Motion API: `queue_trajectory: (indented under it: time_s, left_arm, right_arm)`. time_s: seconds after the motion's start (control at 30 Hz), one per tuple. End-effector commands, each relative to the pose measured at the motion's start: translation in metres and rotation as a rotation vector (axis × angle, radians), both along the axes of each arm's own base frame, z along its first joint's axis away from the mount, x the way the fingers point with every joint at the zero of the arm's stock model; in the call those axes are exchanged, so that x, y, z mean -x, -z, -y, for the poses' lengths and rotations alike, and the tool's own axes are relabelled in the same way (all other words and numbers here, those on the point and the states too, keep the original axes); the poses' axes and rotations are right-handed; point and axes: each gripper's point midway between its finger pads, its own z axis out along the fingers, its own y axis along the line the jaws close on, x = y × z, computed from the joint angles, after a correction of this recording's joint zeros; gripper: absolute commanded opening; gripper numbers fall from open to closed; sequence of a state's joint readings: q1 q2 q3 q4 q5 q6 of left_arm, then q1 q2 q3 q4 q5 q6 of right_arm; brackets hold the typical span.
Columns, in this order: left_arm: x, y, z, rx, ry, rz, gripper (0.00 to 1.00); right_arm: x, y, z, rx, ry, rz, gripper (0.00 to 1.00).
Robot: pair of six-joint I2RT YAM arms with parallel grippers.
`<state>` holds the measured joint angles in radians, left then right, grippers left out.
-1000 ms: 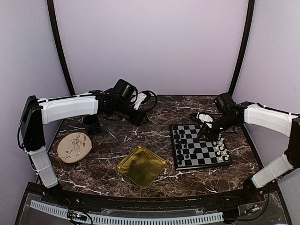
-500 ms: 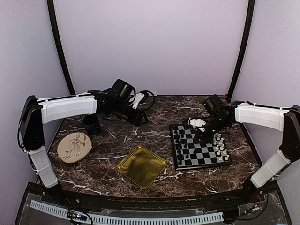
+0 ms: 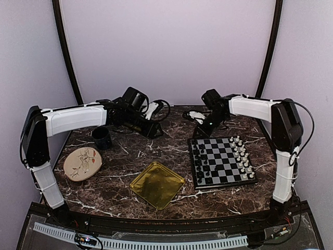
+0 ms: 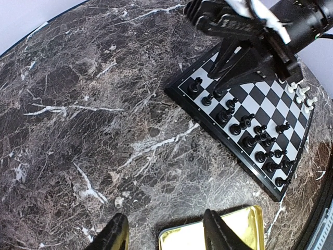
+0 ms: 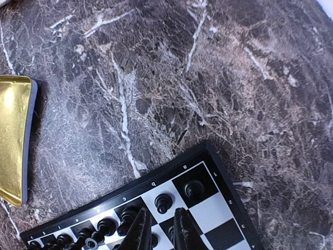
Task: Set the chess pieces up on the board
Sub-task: Pick up the pawn from g8.
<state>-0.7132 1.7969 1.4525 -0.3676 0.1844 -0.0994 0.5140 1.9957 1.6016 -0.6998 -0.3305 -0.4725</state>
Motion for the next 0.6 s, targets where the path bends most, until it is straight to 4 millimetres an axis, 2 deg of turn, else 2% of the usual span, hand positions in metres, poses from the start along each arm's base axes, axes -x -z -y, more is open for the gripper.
queue_trajectory:
  time_s: [0.0,0.37,0.57]
  left_arm:
    - [0.001,-0.027,0.0,0.05,0.003,0.025,0.51]
    - [0.005,-0.031,0.003,0.074,0.018,0.014,0.51]
    - [0.005,-0.027,0.004,0.071,0.022,0.004,0.51]
  right_arm:
    - [0.006,0.009,-0.007,0.022,0.029,-0.096,0.17]
    - [0.006,0.031,-0.002,0.084,0.056,-0.125,0.19]
    - [0.001,0.035,-0.001,0.102,0.074,-0.117,0.19]
